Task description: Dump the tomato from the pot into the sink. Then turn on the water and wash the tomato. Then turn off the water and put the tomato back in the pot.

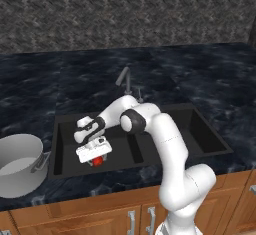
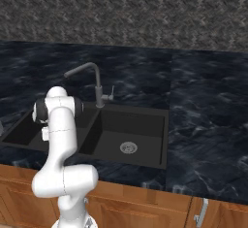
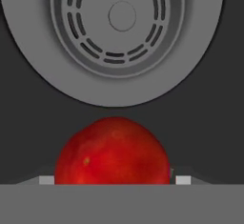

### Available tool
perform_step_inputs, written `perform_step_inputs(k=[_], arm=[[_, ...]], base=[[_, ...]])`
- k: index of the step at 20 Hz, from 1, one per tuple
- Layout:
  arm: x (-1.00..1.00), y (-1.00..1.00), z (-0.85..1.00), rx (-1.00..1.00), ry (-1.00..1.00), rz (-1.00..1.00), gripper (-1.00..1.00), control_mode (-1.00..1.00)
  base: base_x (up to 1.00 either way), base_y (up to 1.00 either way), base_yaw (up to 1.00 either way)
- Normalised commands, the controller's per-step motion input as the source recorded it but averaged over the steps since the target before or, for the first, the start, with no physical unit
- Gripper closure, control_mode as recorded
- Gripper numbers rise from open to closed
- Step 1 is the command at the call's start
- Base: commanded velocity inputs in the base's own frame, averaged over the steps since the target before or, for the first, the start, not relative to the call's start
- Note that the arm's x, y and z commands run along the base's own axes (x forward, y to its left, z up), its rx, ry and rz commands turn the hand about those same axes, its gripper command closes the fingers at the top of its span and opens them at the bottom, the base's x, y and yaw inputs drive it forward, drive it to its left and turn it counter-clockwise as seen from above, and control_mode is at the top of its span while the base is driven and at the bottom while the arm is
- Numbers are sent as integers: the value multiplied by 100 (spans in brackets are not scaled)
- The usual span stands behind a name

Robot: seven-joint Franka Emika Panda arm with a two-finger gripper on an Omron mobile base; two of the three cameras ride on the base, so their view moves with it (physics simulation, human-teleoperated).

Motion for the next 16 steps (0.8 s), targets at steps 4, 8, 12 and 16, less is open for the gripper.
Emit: perform_step_inputs(k=[4, 8, 12, 16], arm=[[-24, 0, 9, 0, -2, 0, 100, -100], [-63, 0, 85, 0, -19, 0, 100, -100], [-48, 0, 100, 3, -25, 0, 100, -100], [-33, 0, 100, 8, -21, 0, 100, -100]], base=[[0, 0, 0], [0, 0, 0], [0, 0, 0], [0, 0, 0]])
